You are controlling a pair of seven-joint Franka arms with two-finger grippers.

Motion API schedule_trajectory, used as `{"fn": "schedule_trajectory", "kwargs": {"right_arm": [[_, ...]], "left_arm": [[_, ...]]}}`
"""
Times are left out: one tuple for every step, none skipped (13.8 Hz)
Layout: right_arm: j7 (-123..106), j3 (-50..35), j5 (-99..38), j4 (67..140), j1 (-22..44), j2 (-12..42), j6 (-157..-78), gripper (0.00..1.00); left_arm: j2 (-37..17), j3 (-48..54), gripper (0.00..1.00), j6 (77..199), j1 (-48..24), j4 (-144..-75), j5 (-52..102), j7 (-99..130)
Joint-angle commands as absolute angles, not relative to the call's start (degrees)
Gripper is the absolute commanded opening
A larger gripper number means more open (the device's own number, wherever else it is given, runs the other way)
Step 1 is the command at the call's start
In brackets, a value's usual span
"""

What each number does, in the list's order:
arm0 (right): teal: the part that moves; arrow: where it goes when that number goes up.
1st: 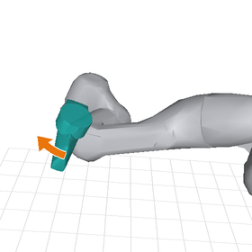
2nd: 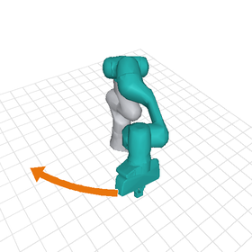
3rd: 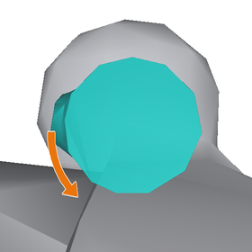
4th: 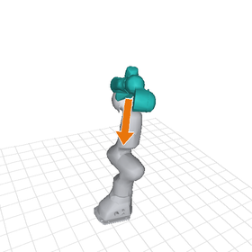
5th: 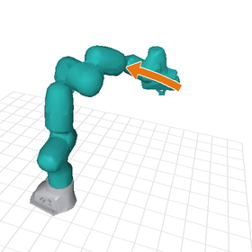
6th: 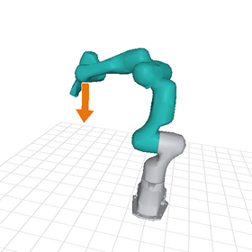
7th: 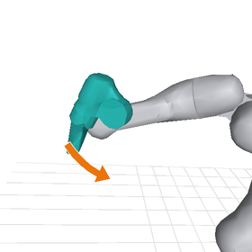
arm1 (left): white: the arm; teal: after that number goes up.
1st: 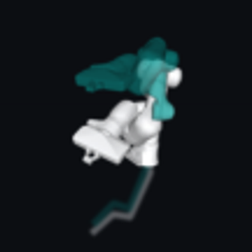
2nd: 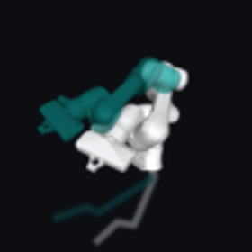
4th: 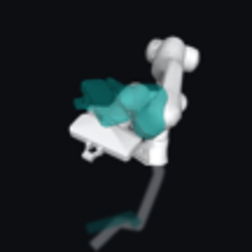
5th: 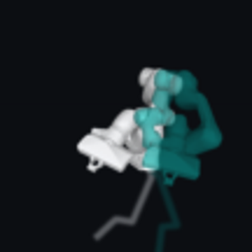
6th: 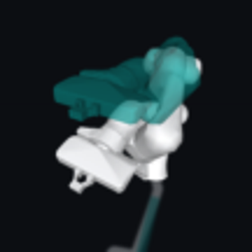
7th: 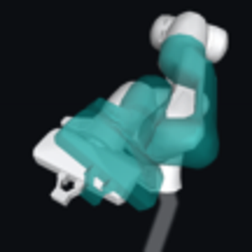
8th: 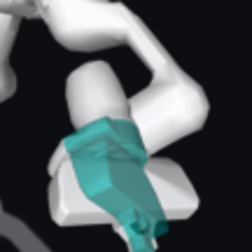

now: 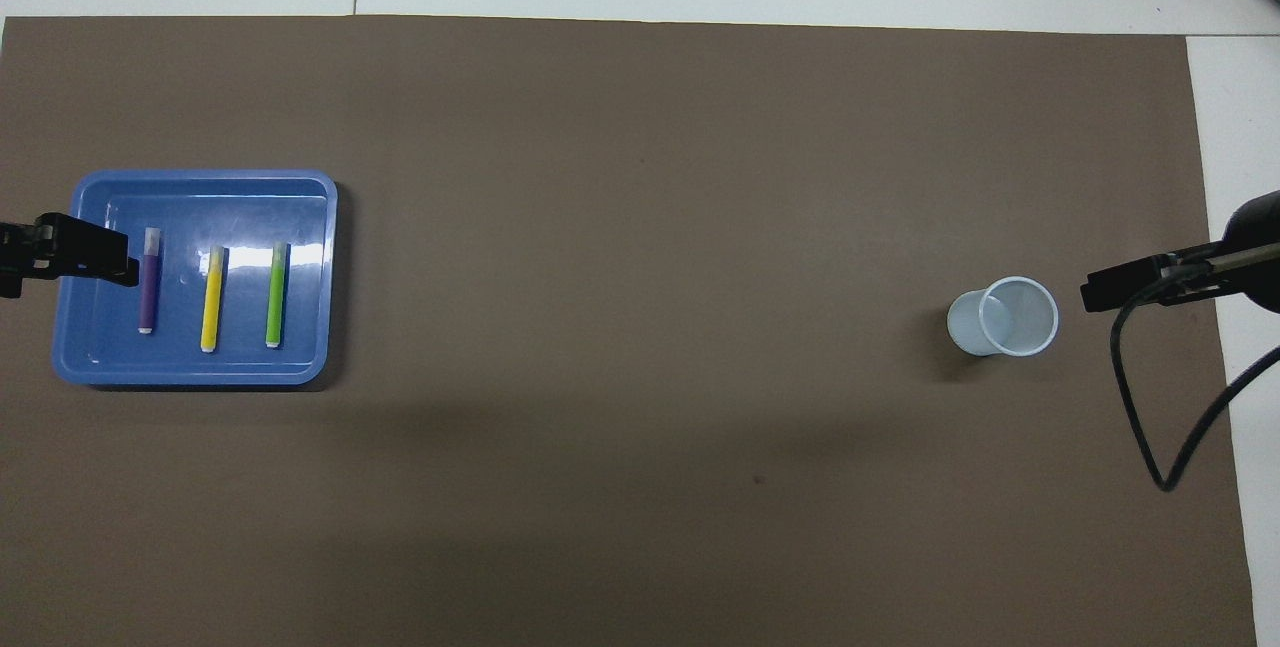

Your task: Transfer and insert pens with both arms

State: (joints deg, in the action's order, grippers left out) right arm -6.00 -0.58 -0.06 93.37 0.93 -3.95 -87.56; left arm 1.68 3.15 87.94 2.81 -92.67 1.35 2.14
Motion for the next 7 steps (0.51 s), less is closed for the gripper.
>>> {"fn": "schedule_trajectory", "kwargs": {"right_arm": [[-5.9, -0.5, -1.2, 93.6, 0.6, -4.5, -87.3, 1.00], [-5.9, -0.5, -1.2, 93.6, 0.6, -4.5, -87.3, 1.00], [-5.9, -0.5, -1.2, 93.5, 0.6, -4.5, -87.3, 1.00], [-5.9, -0.5, -1.2, 93.6, 0.6, -4.5, -87.2, 1.00], [-5.9, -0.6, -1.2, 93.6, 0.6, -4.5, -87.2, 1.00], [-5.9, -0.6, -1.2, 93.6, 0.6, -4.5, -87.2, 1.00], [-5.9, -0.6, -1.2, 93.6, 0.6, -4.5, -87.3, 1.00]], "left_arm": [[2.3, 3.4, 1.00, 89.3, 3.3, -93.3, 1.0, 2.6], [2.5, 3.4, 1.00, 89.8, 3.3, -94.1, 1.0, 2.7], [2.8, 3.4, 1.00, 90.9, 3.4, -95.1, 1.0, 2.7], [3.5, 3.4, 1.00, 91.7, 3.6, -96.5, 1.0, 2.6], [4.0, 3.4, 1.00, 92.6, 3.6, -97.9, 1.0, 2.5], [4.3, 3.4, 1.00, 93.3, 3.6, -99.0, 1.0, 2.5], [4.4, 3.4, 1.00, 94.1, 3.6, -99.7, 1.0, 2.5]]}}
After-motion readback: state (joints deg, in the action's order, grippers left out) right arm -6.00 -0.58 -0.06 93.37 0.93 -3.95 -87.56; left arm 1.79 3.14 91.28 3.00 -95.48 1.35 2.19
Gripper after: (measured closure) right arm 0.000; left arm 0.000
